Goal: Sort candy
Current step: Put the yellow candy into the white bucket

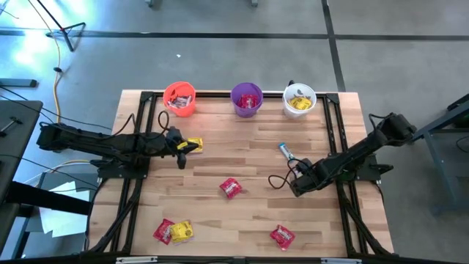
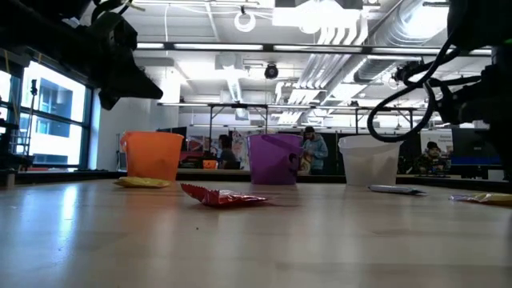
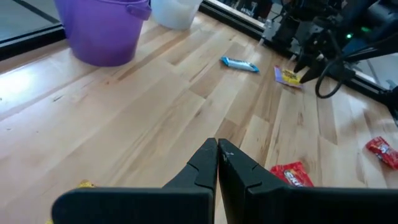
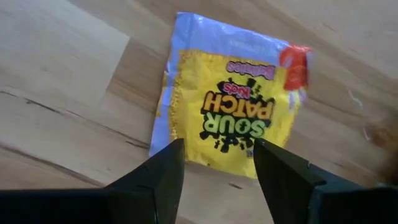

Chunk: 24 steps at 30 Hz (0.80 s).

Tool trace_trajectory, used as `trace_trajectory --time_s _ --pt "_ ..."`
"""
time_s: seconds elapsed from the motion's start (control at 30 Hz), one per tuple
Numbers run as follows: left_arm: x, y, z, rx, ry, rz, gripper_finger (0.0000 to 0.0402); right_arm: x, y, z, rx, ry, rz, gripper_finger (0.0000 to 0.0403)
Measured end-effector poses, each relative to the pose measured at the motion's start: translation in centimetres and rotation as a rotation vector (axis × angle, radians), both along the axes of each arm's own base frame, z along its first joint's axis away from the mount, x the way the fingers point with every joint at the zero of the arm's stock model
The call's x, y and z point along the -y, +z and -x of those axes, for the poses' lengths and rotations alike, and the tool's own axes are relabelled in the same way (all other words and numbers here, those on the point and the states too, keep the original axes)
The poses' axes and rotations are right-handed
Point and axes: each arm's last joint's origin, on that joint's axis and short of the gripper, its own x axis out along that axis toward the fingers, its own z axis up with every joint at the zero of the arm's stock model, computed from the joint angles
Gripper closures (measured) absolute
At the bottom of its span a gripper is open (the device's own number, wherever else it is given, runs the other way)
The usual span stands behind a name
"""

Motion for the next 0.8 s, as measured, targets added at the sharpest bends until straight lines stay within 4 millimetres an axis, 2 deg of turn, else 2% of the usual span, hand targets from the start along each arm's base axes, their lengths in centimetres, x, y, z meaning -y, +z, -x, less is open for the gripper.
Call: trace_trajectory --time_s 0.2,0.47,0.6,0.8 --pt "-0.1 -0.1 0.0 -0.003 0.019 -0.001 0.0401 0.0 -0.5 0.0 0.03 -0.007 -0.012 0.0234" --pt "-0.1 0.0 0.0 -0.004 0.025 -0.011 0.0401 0.0 -1.0 -0.1 0.069 -0.049 -0.031 0.0341" --pt "-0.1 0.0 0.0 -0.004 0.024 -0.011 0.0401 -0.5 0.1 -1.1 0.111 -0.017 -0.041 0.0394" --pt "-0.1 0.0 0.0 -0.005 0.024 -0.012 0.0401 -0.8 2.5 -3.0 0.225 -0.024 -0.002 0.0397"
